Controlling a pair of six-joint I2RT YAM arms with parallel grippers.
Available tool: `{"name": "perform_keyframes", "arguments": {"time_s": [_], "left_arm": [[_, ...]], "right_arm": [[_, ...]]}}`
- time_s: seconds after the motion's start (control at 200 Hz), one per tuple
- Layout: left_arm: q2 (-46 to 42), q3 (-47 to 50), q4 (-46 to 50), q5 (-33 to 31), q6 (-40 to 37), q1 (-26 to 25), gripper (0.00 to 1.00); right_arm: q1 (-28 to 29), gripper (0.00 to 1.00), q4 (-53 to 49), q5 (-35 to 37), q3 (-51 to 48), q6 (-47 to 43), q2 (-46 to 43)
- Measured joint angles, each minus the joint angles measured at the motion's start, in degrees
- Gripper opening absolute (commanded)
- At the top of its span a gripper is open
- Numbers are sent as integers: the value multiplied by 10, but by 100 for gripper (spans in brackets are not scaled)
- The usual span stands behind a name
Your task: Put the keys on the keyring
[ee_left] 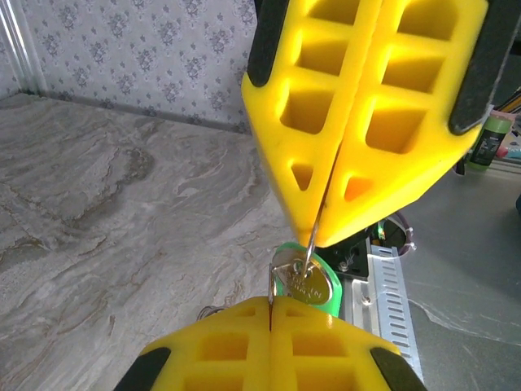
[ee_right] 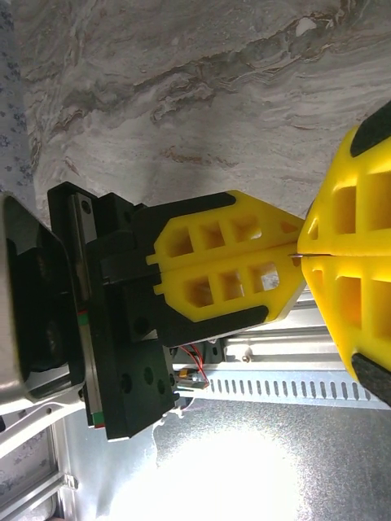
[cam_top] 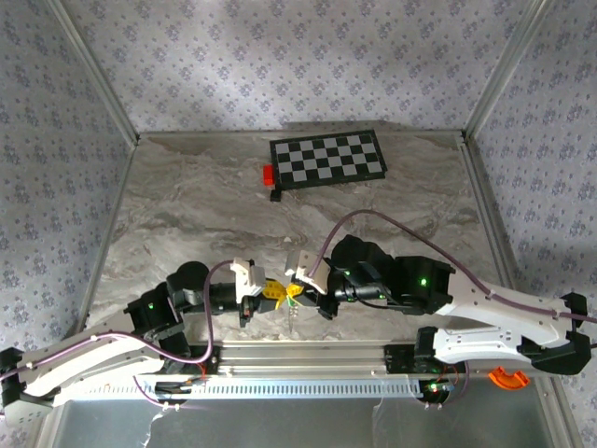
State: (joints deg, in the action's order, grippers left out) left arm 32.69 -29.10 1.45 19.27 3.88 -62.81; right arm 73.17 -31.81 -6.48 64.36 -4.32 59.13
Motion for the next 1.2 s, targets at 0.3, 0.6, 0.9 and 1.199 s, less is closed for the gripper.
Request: {"name": "perform_keyframes", "arguments": {"time_s": [0.3,0.6,0.9,1.199], "left_arm": [[-16,0,0,-5,0,-1,0],[-19,0,0,-6,0,-3,0],[-27,0,-1,-3,-1,-3,0],[-38,1,-1,9,-11,-3,0]], "right_arm": [[4,0,-28,19,-9,7,-35],[10,0,-57,26,-16,-8,-65],[25,0,-74,29,-20,-94,-96],[43,0,-71,48,-42,-232,-93]]}}
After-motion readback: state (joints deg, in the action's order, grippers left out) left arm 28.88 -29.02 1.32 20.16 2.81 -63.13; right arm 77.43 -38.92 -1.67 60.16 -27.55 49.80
